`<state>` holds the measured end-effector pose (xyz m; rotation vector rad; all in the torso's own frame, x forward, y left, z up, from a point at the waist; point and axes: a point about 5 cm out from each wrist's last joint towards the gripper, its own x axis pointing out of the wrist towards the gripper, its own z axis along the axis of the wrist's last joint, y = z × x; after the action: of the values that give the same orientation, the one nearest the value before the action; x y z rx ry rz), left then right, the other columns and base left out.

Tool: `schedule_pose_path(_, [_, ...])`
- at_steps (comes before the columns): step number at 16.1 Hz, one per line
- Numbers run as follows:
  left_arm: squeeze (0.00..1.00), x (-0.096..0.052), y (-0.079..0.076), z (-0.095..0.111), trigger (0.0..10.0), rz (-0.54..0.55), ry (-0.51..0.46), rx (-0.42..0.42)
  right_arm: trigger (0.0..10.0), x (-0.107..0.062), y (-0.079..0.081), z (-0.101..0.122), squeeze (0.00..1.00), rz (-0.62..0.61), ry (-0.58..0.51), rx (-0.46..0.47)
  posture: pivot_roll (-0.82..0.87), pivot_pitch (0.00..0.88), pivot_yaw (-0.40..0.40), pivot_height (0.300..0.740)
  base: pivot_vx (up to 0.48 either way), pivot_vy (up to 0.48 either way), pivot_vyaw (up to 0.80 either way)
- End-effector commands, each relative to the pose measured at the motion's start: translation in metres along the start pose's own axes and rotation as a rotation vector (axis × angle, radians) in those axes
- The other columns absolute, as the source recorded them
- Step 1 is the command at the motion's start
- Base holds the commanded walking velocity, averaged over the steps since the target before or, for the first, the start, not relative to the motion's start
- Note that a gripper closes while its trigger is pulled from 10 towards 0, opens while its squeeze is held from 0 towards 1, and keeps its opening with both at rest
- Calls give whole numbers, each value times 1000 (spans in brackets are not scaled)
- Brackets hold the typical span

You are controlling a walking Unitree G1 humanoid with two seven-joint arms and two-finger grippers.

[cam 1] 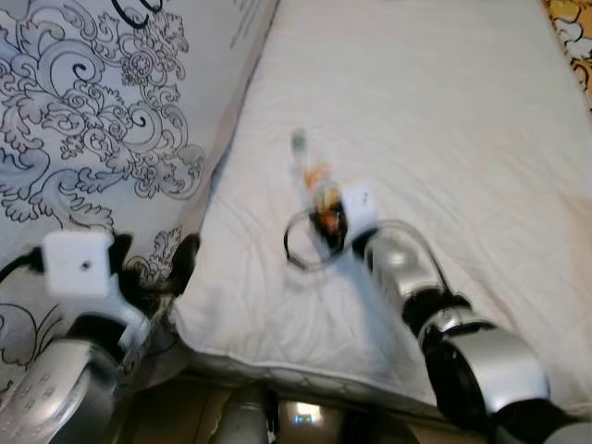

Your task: Clean up the room

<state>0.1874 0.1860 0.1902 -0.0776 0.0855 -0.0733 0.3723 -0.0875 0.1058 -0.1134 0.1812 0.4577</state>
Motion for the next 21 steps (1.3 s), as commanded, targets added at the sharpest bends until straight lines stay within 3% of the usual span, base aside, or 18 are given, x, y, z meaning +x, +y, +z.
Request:
schedule_pose_path(1, [0,5,-1,-4,10000,-3,4,-4,0,1,-3,12,0,-14,-71,-5,236,91,30,740,0,0,0])
schedule_pose_path(3, [0,29,-8,-7,10000,-38,-29,-11,0,-3,-18,36,0,-50,-209,-31,170,0,11,740,0,0,0])
schedule_pose_path(6, [0,62,-10,-15,10000,-16,-37,52,0,-17,-41,51,0,-140,-335,-96,90,0,-2,740,0,0,0])
schedule_pose_path(7, [0,67,-10,-17,10000,-14,-37,60,0,-21,-44,51,0,-160,-354,-109,90,0,-2,740,0,0,0])
schedule_pose_path(9, [0,89,-6,-34,10000,27,-9,21,0,-53,-53,36,0,-297,-415,-99,31,0,-4,740,0,0,0])
schedule_pose_path(11, [0,92,-5,-44,10000,28,15,41,0,-71,-46,22,0,-314,-413,-81,0,0,-3,740,0,0,0])
schedule_pose_path(12, [0,89,-6,-53,10000,16,25,33,0,-90,-34,1,0,-302,-374,-74,-32,0,1,740,0,0,0])
schedule_pose_path(14, [0,88,-7,-60,10000,6,31,11,0,-98,-29,-14,0,-298,-337,-60,-53,0,5,740,0,0,0])
schedule_pose_path(18, [0,95,-19,-62,10000,-46,-16,39,0,-104,-33,-15,0,-334,-299,-38,-77,0,5,740,0,0,0])
schedule_pose_path(21, [0,95,-24,-63,10000,-91,-41,29,0,-101,-37,-17,0,-345,-274,-29,-85,0,17,740,0,-480,0])
